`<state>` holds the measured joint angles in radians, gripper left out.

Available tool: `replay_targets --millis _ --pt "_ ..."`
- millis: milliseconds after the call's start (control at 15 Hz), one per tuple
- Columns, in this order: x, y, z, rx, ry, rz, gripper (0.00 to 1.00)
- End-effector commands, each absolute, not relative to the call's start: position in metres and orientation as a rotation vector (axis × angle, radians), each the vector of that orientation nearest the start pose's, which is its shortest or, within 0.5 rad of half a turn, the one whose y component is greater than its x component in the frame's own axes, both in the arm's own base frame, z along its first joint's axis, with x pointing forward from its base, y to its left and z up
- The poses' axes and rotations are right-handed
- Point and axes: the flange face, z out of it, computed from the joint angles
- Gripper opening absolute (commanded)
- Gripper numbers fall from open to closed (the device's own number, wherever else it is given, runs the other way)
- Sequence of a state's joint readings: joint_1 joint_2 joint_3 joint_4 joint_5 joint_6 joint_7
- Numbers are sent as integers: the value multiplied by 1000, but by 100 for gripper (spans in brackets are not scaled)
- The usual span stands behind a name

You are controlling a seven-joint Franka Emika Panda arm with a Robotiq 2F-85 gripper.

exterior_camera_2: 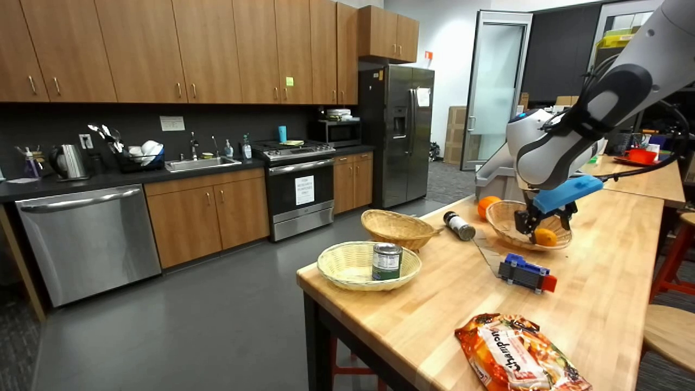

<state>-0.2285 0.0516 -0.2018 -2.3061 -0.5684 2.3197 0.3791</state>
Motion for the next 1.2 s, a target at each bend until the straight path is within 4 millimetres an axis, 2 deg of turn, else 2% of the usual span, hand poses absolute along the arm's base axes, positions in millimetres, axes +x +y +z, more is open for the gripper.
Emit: replay_targets --millis 0,67,133,200,267,800,867,1000,1067,1133 --pt "458 -228 321 -3491 766 114 100" --pt "457 -228 320 -3487 771 112 100" --pt "457 -228 319 -3484 770 111 85" --pt "457 -227 318 -3483 771 110 74" --pt "457 -227 318 -3484 770 109 69" --pt "459 -224 319 -3493 768 92 6" --pt "460 -224 319 -3494 766 91 2" --pt "461 -222 321 -3489 759 82 0" --pt "461 -221 323 -3480 744 74 27" --pt "462 -219 325 -3466 718 62 26"
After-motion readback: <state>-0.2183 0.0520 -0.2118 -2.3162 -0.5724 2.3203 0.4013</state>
